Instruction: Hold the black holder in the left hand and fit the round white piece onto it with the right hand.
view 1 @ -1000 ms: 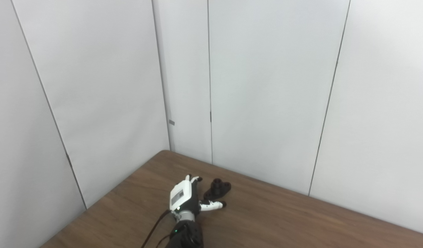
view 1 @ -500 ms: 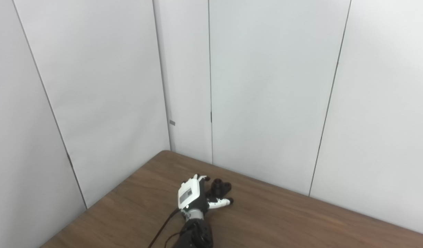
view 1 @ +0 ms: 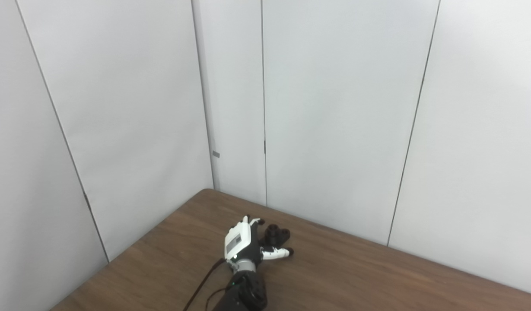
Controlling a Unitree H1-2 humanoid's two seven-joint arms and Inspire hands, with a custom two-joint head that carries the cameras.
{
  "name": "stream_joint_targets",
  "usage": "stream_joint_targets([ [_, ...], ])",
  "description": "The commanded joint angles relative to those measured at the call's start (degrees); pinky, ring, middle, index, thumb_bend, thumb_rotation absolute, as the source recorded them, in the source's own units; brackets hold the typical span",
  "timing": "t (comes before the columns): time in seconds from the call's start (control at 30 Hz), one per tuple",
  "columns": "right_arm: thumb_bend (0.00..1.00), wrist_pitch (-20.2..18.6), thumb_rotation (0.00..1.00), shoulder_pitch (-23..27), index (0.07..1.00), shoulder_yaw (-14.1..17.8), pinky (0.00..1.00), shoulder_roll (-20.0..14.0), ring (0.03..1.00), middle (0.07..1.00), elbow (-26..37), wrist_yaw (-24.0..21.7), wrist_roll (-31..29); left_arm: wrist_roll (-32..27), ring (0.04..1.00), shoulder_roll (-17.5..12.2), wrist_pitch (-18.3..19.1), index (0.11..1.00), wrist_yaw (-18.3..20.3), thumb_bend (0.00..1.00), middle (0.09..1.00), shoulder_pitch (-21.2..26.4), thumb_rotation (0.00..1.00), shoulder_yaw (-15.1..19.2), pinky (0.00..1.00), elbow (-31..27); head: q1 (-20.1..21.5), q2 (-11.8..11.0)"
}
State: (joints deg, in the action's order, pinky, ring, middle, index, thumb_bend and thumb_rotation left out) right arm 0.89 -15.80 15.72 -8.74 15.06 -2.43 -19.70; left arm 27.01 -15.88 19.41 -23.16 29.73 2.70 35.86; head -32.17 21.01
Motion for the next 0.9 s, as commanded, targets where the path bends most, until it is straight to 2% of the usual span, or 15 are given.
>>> stream_joint_targets([
  [0.0, 0.66, 0.3, 0.69, -0.2, 0.974, 0.1, 1.00, 0.1, 1.000, 0.982, 1.8, 0.1, 0.1, -2.4, 1.000, 0.9, 3.5, 0.839, 5.0, 1.00, 0.995, -2.3, 0.27, -1.0, 1.00, -0.5, 0.0, 0.0],
  [0.2, 0.65, -0.1, 0.69, 0.2, 0.973, 0.1, 1.00, 0.0, 1.000, 0.978, 1.7, 0.0, -0.2, -2.2, 1.000, 0.3, 4.7, 0.856, 6.4, 1.00, 1.000, -5.4, 0.33, -1.9, 1.00, -5.2, -0.4, 0.0],
  [0.37, 0.65, 0.4, 0.69, 0.4, 0.973, 0.1, 1.00, -0.1, 1.000, 0.978, 1.1, -0.1, 0.3, -1.8, 0.992, 0.3, 6.8, 0.858, 7.2, 1.00, 0.997, -7.2, 0.27, -2.0, 1.00, -8.4, -0.4, -0.1],
  [0.67, 0.67, 0.1, 0.70, 0.8, 0.970, 0.0, 1.00, -0.1, 1.000, 0.984, 1.2, 0.2, 0.9, 0.4, 0.984, 0.0, 7.4, 0.837, 7.7, 1.00, 0.986, -9.6, 0.28, -2.2, 1.00, -13.1, -0.8, 0.1],
  [0.87, 0.67, 0.5, 0.69, 1.0, 0.962, 0.1, 1.00, -0.1, 1.000, 0.980, 0.7, -0.3, -0.1, 1.3, 0.989, 0.7, 7.5, 0.824, 7.6, 1.00, 0.987, -10.8, 0.28, -0.8, 1.00, -14.8, -0.5, 0.0],
])
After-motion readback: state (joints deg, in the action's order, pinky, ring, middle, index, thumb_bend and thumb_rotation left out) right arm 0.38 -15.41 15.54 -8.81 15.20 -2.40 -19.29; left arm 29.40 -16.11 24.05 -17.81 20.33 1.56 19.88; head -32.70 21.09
